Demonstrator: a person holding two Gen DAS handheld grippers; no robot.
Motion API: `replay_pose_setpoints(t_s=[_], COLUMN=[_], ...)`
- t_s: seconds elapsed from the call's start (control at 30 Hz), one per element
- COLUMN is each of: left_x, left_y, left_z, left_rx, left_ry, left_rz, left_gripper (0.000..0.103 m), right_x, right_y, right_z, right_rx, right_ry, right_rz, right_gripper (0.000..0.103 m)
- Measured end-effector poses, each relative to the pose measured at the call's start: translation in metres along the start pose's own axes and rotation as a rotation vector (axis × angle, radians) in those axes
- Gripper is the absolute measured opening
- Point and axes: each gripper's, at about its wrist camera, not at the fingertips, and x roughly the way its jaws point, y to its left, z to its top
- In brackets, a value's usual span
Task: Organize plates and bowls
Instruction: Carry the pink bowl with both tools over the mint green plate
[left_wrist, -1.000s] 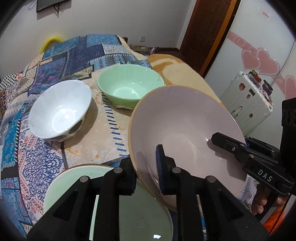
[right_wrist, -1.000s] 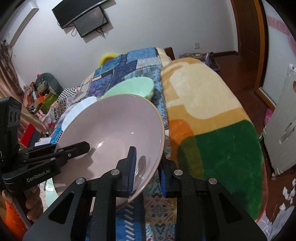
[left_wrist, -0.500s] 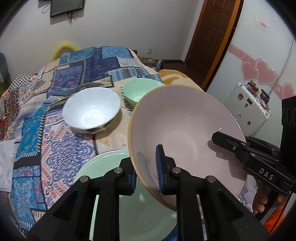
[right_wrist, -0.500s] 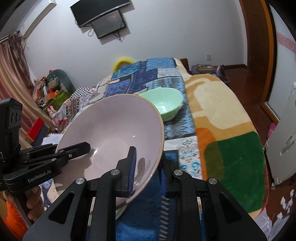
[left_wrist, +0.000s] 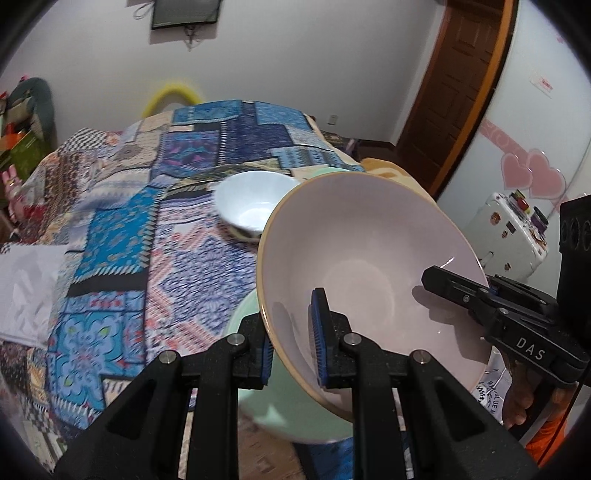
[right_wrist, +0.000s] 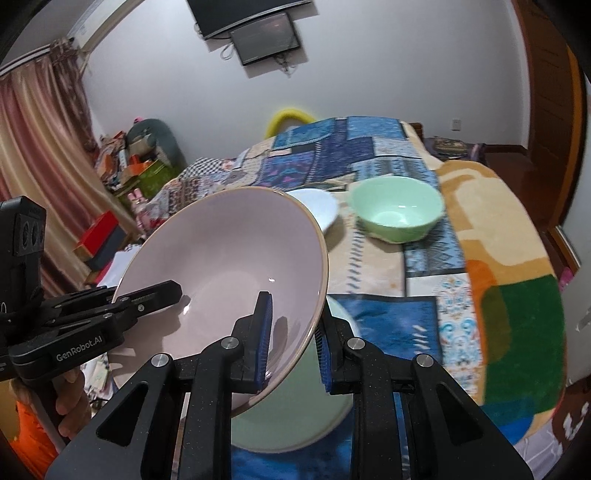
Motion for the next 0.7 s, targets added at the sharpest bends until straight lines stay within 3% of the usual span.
replay_pose_setpoints(t_s=[0.7], left_x=[-0.039], left_y=[0.090], left_z=[-0.050], left_rx=[-0.136], left_ry=[0.007], left_rz=[0.121], left_gripper=[0.018], right_x=[0.046], right_y=[0.079], right_z=[-0.014], right_rx=[-0.111], right_ry=[0.091], right_rz=[0.117], right_gripper=[0.020])
